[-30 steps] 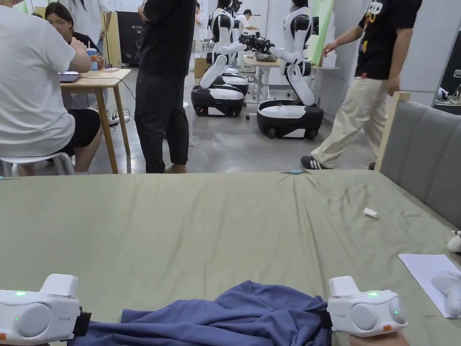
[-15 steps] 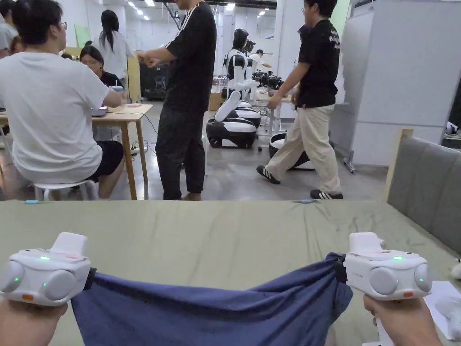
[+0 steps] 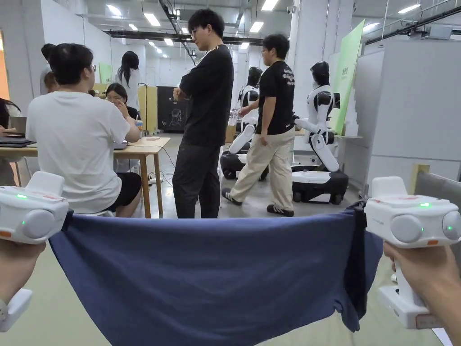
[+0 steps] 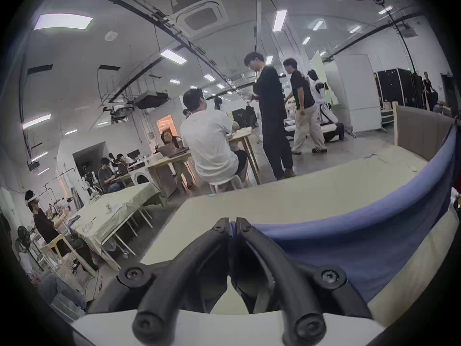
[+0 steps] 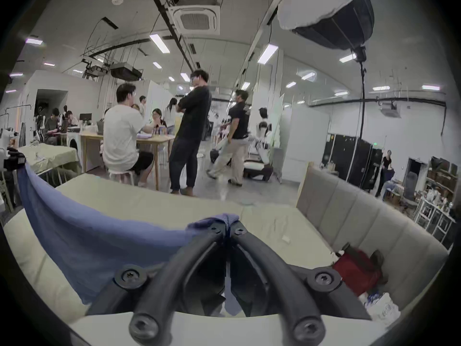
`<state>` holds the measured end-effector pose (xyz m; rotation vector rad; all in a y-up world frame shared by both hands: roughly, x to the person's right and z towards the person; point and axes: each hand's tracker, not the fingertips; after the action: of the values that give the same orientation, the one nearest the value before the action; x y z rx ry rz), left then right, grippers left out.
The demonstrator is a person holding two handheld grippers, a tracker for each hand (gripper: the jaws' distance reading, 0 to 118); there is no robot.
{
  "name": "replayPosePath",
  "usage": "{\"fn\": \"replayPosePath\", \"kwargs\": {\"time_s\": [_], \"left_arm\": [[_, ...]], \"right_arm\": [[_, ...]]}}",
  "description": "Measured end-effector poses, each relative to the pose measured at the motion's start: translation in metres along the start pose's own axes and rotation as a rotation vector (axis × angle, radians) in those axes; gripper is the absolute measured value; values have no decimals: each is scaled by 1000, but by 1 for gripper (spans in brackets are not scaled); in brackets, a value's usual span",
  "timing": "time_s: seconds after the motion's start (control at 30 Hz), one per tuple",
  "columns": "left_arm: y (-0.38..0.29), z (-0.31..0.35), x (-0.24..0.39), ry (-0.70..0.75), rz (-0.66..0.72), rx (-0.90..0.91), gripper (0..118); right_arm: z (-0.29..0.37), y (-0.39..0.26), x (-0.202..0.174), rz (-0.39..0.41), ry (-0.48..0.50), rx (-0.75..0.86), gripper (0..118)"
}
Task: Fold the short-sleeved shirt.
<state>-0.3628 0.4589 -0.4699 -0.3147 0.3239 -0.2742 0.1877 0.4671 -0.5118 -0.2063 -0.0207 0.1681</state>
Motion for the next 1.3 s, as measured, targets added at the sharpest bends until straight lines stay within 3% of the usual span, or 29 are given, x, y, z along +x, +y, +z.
{"fn": "replayPosePath", "kwargs": {"time_s": [0.1,0.17,0.27,0.37,0.43,0.77,0.97,1.3], "left_arm": [[24,-11,-15,-18,84,29,1],[38,-17,-17,-65,151,42,1],[47,-31,-4,-49,106,43,1],[50,-45,1,-55,116,50,1],[49,-56,7,-42,92,43,1],[-61,-99,34,-40,80,-101,1],[-87,-59,24,-89,127,-118,1],[-167,68,2,-197,134,-195,1]], "right_arm": [[-5,29,5,-58,80,-8,2],[-10,41,-4,-9,41,40,2],[-24,47,-12,-35,64,43,2],[-38,47,-25,34,27,50,2],[-46,42,-24,21,38,47,2],[-93,-80,-12,-42,-7,-118,2],[-65,-118,8,-46,-13,-155,2],[64,-201,10,-12,27,-242,2]]}}
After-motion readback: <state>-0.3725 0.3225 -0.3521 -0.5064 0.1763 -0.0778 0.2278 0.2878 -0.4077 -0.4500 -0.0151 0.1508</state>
